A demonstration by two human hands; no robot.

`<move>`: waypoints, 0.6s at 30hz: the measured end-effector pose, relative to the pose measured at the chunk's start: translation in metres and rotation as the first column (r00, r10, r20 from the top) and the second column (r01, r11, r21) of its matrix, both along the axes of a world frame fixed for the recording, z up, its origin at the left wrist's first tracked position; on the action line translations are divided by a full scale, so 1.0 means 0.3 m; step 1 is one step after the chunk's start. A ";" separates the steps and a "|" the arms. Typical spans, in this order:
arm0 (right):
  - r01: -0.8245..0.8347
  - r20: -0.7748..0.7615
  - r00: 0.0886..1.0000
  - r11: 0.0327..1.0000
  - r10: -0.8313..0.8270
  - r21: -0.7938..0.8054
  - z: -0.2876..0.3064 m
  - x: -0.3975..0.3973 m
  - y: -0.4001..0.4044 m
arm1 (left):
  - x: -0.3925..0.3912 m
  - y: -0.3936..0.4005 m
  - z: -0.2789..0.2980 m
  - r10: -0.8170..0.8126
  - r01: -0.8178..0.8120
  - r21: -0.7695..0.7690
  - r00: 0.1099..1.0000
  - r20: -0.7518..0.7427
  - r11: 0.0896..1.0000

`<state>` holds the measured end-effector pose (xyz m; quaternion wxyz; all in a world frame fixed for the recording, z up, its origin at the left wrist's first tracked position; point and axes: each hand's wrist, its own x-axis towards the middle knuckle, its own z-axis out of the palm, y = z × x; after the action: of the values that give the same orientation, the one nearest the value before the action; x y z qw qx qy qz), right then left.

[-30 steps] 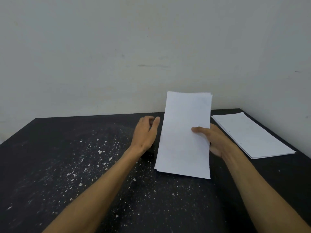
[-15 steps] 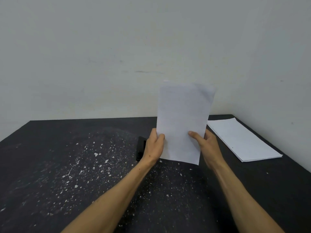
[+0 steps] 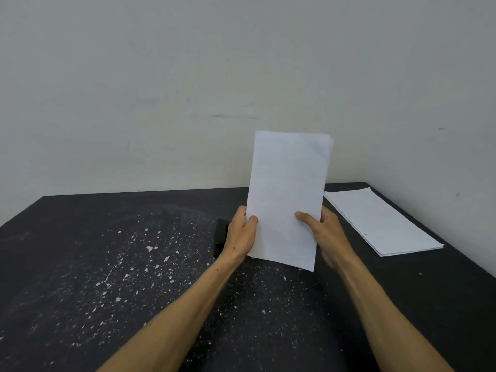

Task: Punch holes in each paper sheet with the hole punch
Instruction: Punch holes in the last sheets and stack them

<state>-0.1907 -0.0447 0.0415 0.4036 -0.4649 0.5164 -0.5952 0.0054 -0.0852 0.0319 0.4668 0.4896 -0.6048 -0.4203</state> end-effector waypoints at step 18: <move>-0.070 0.178 0.983 0.989 0.046 0.129 -0.056 0.027 0.033 | 0.046 0.027 -0.044 -0.142 0.125 0.213 0.988 0.065 0.969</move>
<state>-0.1826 -0.0347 0.0247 0.4948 -0.3976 0.5043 -0.5854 0.0191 -0.0771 0.0188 0.3593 0.5103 -0.6071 -0.4920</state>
